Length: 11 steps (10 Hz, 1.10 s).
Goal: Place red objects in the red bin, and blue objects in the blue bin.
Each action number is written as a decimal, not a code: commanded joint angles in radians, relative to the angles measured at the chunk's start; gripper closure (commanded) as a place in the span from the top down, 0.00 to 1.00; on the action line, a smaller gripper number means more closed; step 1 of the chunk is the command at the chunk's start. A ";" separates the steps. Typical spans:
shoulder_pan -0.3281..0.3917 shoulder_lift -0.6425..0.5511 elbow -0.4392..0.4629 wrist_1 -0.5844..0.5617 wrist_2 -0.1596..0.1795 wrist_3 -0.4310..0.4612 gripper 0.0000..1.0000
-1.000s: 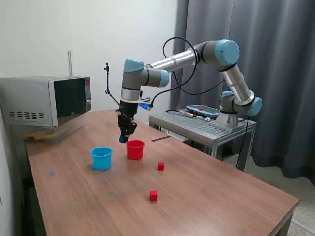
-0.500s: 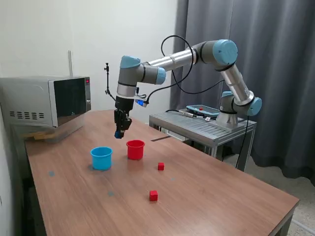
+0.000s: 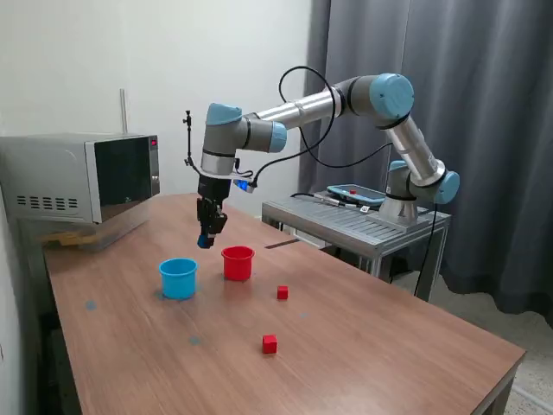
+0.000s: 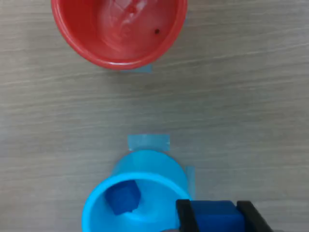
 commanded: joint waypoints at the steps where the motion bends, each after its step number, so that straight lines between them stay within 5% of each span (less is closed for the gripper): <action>1: -0.005 0.018 -0.012 0.003 -0.001 0.000 0.00; 11: -0.032 0.101 -0.092 0.002 -0.008 0.002 0.00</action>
